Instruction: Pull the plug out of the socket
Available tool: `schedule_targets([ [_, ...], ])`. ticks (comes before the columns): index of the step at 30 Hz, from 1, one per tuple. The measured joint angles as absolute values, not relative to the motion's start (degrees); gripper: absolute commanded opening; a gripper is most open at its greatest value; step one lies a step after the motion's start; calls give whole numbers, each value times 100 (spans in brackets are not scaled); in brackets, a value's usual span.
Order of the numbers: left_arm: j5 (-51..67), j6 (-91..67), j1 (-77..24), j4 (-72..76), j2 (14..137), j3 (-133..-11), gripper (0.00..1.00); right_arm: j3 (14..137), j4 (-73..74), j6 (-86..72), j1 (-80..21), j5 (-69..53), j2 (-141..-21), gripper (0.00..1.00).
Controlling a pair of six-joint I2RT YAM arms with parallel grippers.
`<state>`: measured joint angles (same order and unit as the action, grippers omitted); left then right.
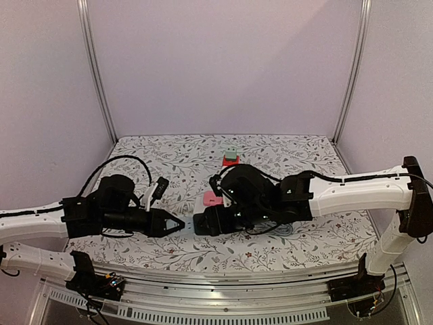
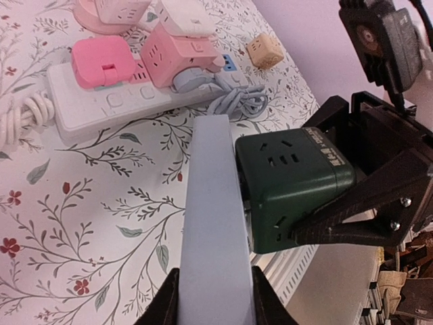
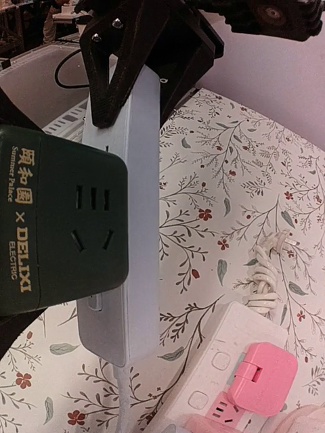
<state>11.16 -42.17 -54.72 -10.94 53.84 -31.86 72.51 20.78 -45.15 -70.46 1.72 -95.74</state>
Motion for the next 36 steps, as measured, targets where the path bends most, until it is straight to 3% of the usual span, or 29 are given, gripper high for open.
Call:
schedule_targets([
  [13,1133,-4250,-5472,-904,5363,-3146,0,7227,2143,-4486,-6997,78,-9435,16],
  [26,934,-4244,-5474,-978,5363,-3155,0,8600,3607,-4484,-7373,1033,-10175,16],
  [36,958,-4261,-5474,-899,5247,-3015,0,8383,3363,-4528,-7371,1011,-10092,16],
])
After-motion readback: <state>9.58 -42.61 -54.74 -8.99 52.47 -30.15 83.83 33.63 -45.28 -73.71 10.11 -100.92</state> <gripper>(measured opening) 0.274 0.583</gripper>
